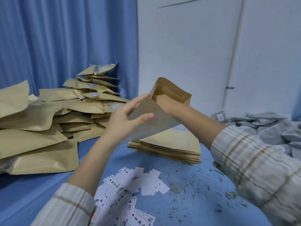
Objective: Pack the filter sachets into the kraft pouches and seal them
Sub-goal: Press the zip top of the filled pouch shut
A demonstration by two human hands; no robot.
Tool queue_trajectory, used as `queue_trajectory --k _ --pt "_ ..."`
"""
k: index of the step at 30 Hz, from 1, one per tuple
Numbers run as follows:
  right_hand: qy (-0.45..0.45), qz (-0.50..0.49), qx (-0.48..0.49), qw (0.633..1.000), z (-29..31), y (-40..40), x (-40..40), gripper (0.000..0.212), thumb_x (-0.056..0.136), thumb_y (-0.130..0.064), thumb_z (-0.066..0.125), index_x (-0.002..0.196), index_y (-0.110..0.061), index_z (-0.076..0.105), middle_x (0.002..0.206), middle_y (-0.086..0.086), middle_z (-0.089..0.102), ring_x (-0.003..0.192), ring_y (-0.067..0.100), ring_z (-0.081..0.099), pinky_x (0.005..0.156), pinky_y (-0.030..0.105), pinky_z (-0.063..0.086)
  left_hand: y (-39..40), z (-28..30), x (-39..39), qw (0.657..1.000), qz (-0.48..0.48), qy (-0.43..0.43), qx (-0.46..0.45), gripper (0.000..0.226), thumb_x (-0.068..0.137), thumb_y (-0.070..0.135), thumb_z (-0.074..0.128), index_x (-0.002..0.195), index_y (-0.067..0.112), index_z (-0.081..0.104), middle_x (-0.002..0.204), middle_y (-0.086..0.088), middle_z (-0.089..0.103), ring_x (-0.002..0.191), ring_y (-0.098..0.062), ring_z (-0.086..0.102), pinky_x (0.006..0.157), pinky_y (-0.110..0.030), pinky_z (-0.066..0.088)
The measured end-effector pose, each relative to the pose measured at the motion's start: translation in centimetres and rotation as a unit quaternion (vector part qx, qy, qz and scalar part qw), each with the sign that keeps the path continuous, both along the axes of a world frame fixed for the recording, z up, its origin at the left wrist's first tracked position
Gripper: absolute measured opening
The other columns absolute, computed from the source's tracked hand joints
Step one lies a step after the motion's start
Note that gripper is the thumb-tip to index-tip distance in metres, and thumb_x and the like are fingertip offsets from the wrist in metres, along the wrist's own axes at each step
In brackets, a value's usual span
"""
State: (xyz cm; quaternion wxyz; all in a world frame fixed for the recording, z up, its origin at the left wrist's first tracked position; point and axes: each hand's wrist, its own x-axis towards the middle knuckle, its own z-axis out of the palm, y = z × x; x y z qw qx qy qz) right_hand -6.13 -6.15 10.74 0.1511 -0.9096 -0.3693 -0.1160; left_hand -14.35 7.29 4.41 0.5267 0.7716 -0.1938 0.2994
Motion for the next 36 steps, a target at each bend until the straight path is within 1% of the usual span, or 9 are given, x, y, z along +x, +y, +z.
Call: queue_trajectory --k 4,7,10,12,16,22,28,33,36 --pt "-0.021 0.012 -0.030 0.999 2.1 -0.9 -0.7 0.020 0.092 -0.024 0.047 0.086 -0.025 0.066 0.081 -0.009 0.060 0.081 0.011 0.053 0.066 0.021 0.037 -0.6 0.7 0.6 0.991 0.066 -0.042 -0.110 0.013 0.087 0.027 0.064 0.097 0.034 0.067 0.087 0.020 0.069 0.087 0.001 0.060 0.075 -0.012 0.045" --pt "-0.041 0.038 0.004 0.998 3.7 -2.9 -1.3 0.020 0.087 -0.038 0.053 0.074 -0.036 0.068 0.056 -0.027 0.055 0.065 -0.003 0.053 0.051 0.004 0.034 -0.1 1.0 0.4 0.985 0.053 -0.046 -0.156 0.009 0.089 0.022 0.062 0.088 0.028 0.069 0.077 0.018 0.070 0.074 0.004 0.062 0.068 -0.011 0.049" --pt "-0.040 0.036 0.092 0.994 5.0 -5.3 -1.6 0.056 0.080 -0.071 0.044 0.061 -0.023 0.068 0.050 -0.015 0.056 0.052 0.001 0.050 0.049 0.008 0.032 0.6 1.5 0.5 0.975 0.080 -0.031 -0.207 0.011 0.091 0.025 0.060 0.083 0.026 0.068 0.074 0.014 0.070 0.072 -0.001 0.063 0.067 -0.016 0.050" --pt "-0.018 0.054 0.134 0.989 5.1 -6.9 -1.3 0.078 0.066 -0.082 0.044 0.066 -0.007 0.063 0.071 0.006 0.058 0.068 0.022 0.049 0.063 0.023 0.032 1.2 1.8 0.5 0.966 0.089 -0.009 -0.243 0.014 0.091 0.028 0.060 0.081 0.022 0.067 0.075 0.011 0.070 0.073 -0.006 0.064 0.070 -0.024 0.050" --pt "-0.005 0.101 0.132 0.986 4.1 -8.3 -1.1 0.042 0.054 -0.075 0.064 0.070 -0.036 0.068 0.110 -0.015 0.059 0.101 -0.005 0.049 0.083 0.016 0.035 1.5 2.2 0.4 0.958 0.052 0.020 -0.282 0.013 0.090 0.026 0.061 0.086 0.016 0.068 0.085 0.002 0.072 0.080 -0.012 0.067 0.078 -0.030 0.052" --pt "-0.010 0.049 0.222 0.974 2.4 -9.0 1.7 0.043 0.056 -0.054 0.079 0.057 -0.015 0.060 0.049 -0.012 0.041 0.050 0.003 0.035 0.045 0.015 0.025 1.7 2.0 0.5 0.946 0.058 0.043 -0.317 0.013 0.090 0.025 0.062 0.090 0.014 0.069 0.087 0.001 0.072 0.079 -0.013 0.067 0.073 -0.027 0.053" --pt "0.007 0.065 0.284 0.957 1.2 -9.9 3.0 0.018 0.058 -0.041 0.083 0.065 -0.031 0.070 0.060 -0.016 0.061 0.057 -0.005 0.050 0.051 0.006 0.036 1.4 0.9 1.5 0.938 0.104 0.054 -0.326 0.015 0.088 0.024 0.066 0.080 0.011 0.066 0.087 -0.004 0.069 0.085 -0.017 0.063 0.082 -0.031 0.049" --pt "0.030 0.065 0.270 0.960 0.4 -10.8 4.4 0.052 0.062 -0.036 0.084 0.106 -0.044 0.057 0.055 -0.013 0.048 0.055 -0.001 0.045 0.052 0.008 0.035 0.6 0.7 2.6 0.938 0.086 0.076 -0.328 0.010 0.085 0.020 0.069 0.076 0.019 0.074 0.075 0.002 0.073 0.072 -0.013 0.068 0.060 -0.022 0.053" --pt "0.041 0.017 0.164 0.985 0.4 -10.9 4.5 0.040 0.068 -0.040 0.079 0.104 -0.040 0.063 0.080 -0.012 0.060 0.084 0.006 0.056 0.067 0.013 0.040 0.1 0.1 2.9 0.957 0.097 0.069 -0.264 0.014 0.082 0.027 0.072 0.077 0.014 0.073 0.078 -0.002 0.071 0.072 -0.015 0.065 0.065 -0.025 0.052"
